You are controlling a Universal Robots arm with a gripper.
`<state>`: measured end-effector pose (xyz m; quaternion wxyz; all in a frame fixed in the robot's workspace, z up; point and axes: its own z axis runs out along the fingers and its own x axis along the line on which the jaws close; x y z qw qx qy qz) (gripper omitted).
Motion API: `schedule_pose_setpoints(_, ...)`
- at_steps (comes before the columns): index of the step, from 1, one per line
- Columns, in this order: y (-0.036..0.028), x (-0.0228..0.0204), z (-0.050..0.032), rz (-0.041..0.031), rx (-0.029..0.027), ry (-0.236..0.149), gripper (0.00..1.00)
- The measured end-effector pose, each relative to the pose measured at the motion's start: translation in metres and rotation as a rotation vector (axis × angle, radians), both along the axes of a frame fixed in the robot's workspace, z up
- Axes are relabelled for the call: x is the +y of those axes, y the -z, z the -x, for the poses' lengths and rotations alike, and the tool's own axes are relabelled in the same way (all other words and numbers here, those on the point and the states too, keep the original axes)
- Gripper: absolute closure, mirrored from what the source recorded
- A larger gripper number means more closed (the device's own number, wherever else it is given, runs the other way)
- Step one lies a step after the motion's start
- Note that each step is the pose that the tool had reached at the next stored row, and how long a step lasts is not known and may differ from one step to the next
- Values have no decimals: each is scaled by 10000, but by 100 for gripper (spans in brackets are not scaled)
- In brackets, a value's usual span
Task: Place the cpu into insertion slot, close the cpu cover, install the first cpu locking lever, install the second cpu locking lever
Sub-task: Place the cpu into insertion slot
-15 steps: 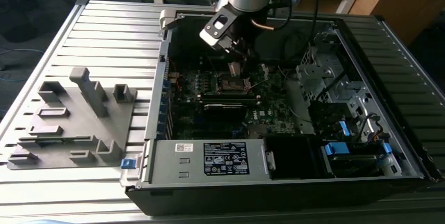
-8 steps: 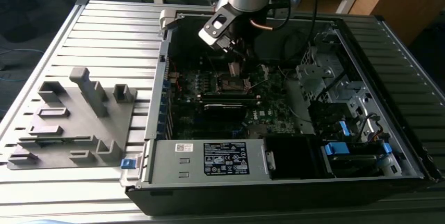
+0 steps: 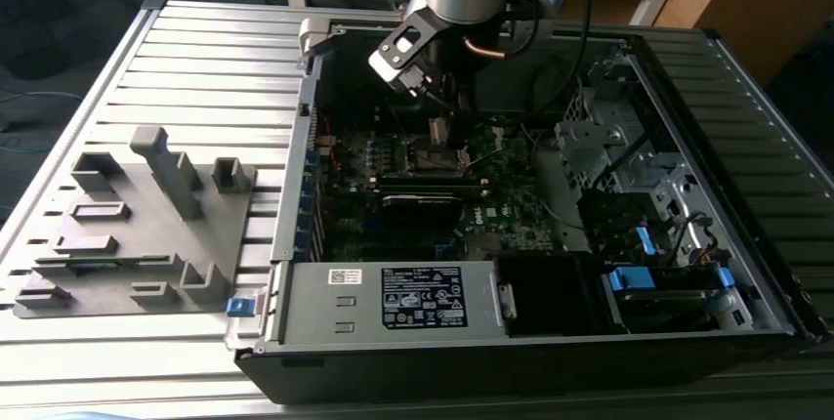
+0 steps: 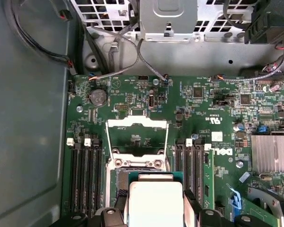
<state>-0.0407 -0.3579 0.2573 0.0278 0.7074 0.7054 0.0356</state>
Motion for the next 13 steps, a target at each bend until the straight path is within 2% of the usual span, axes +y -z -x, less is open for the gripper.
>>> schedule_pose_setpoints(3,6,0,8,-31,-4,-19,46)
schedule_pose_setpoints(8,15,4,68,-31,-3,-23,46)
schedule_pose_setpoints(13,78,4,72,-33,-3,-23,46)
